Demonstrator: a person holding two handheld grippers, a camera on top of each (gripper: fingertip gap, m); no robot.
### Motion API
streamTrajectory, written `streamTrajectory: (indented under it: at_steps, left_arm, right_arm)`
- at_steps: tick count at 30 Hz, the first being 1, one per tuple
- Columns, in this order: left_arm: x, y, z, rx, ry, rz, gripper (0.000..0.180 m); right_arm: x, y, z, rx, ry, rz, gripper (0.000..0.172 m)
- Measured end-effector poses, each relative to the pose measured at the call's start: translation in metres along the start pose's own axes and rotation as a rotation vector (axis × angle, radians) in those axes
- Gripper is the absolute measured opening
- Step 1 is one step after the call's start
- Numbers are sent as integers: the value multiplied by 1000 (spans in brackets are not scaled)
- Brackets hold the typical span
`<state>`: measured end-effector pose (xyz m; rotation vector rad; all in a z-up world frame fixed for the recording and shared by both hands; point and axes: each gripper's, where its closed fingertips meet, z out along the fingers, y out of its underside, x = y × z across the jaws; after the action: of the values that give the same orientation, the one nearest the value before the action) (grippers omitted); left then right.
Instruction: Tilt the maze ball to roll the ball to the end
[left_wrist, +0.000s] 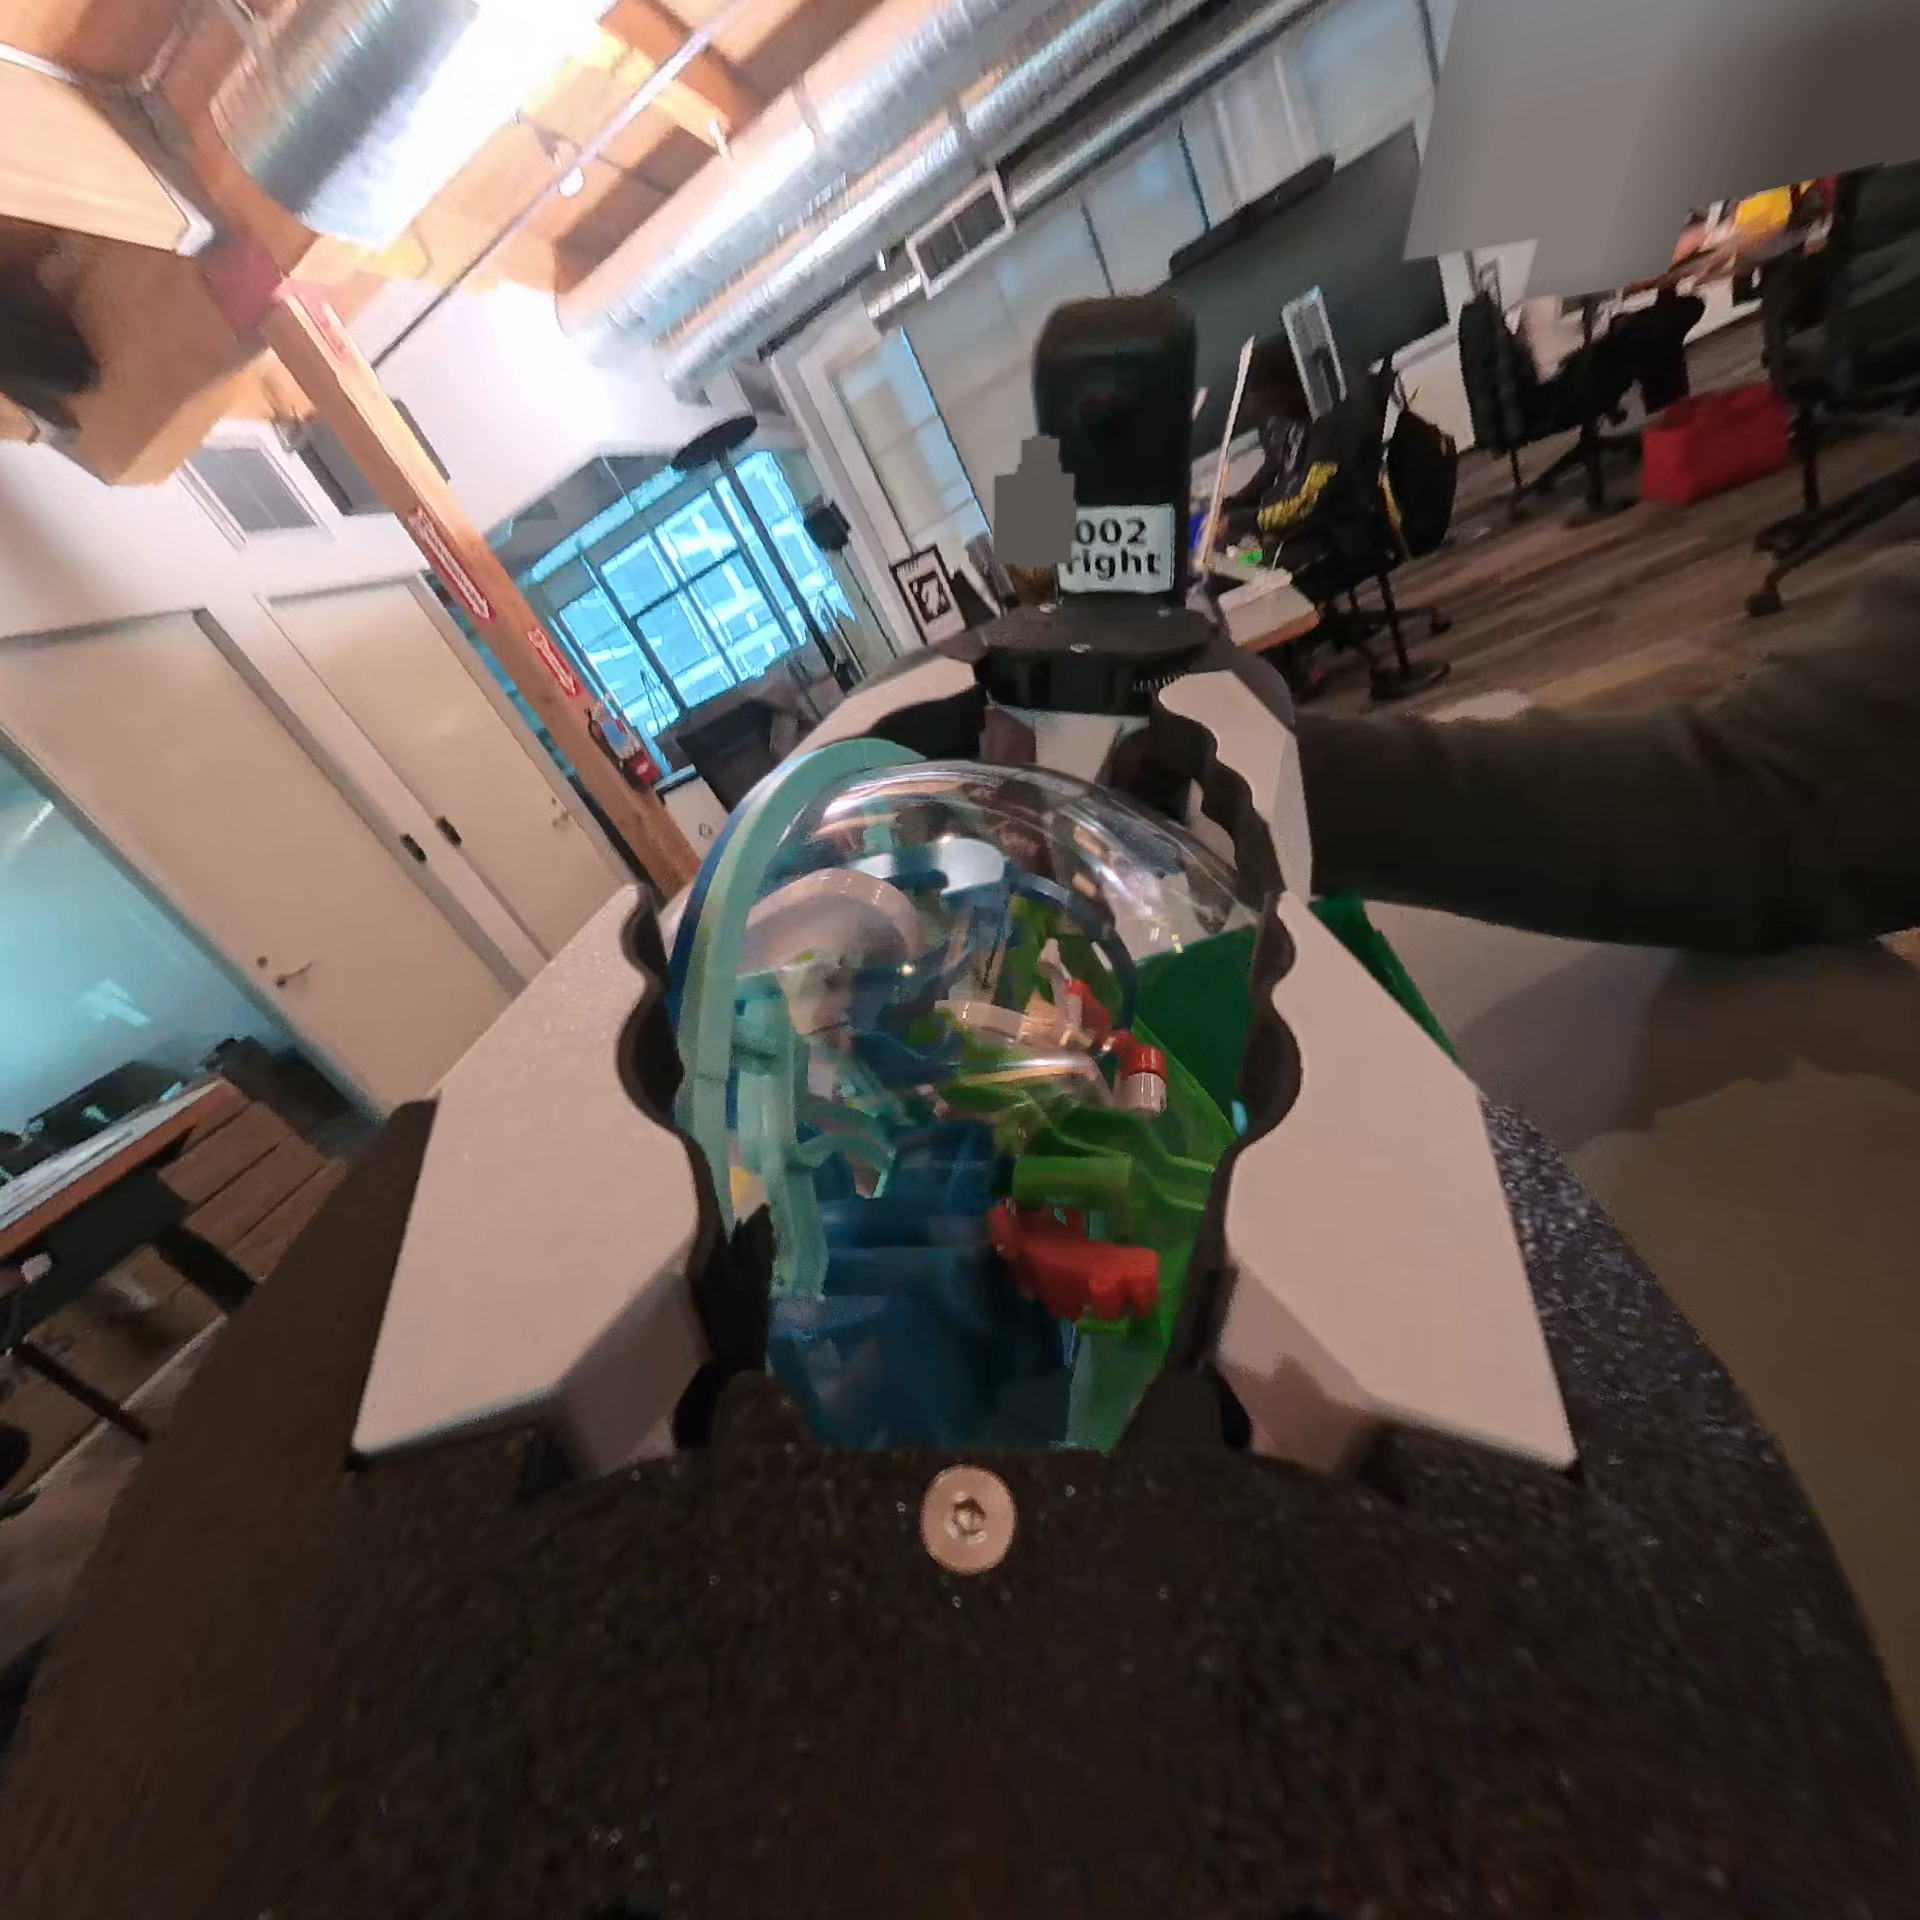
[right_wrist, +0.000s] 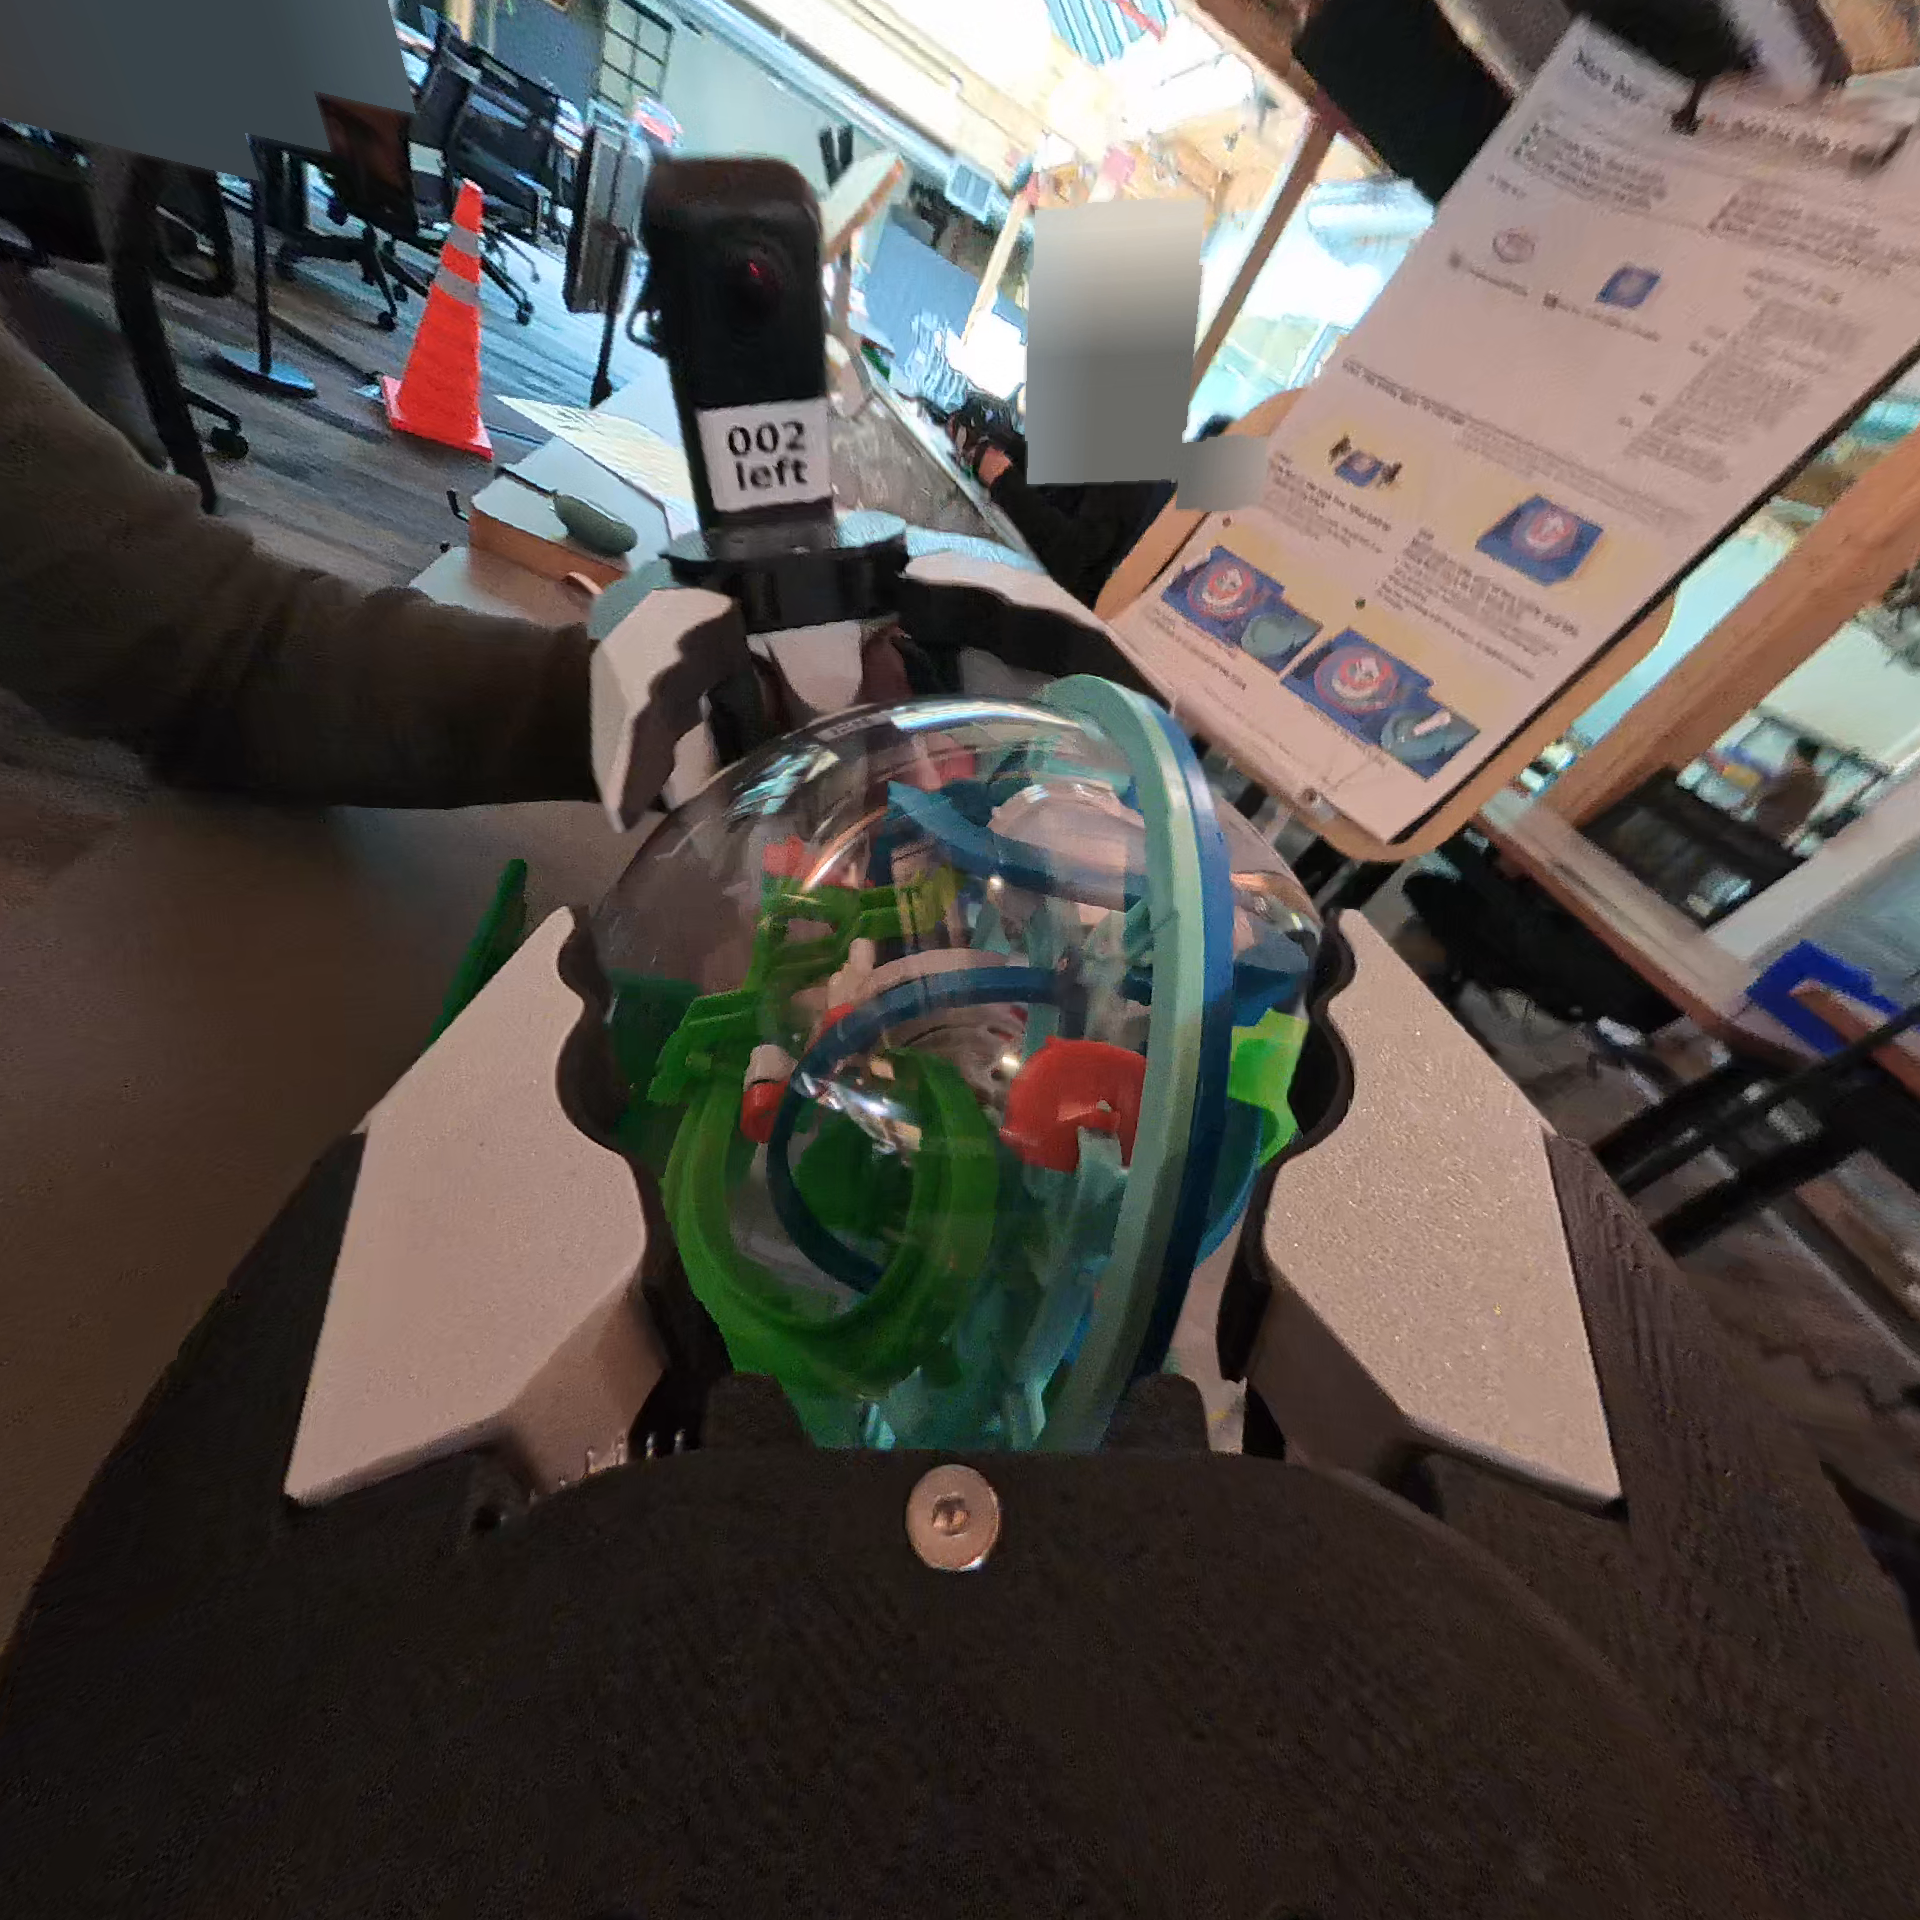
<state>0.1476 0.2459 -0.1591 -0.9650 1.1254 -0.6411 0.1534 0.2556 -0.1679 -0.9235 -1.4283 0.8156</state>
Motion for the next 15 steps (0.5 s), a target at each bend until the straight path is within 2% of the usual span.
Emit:
streamTrajectory:
  at_steps: [5, 10, 11, 15]
  left_arm:
    - [3, 15, 6, -77, 34, -83, 112]
    - [21, 57, 16, -249, 126, -217, 119]
    - [24, 66, 19, -287, 133, -249, 121]
    - [23, 64, 16, -275, 142, -289, 126]
  right_arm:
    - [0, 14, 4, -74, -31, 112, 134]
    - [-19, 45, 10, -233, -133, 169, 131]
    - [-23, 52, 12, -267, -154, 177, 136]
    - [-24, 53, 9, -281, -159, 198, 132]
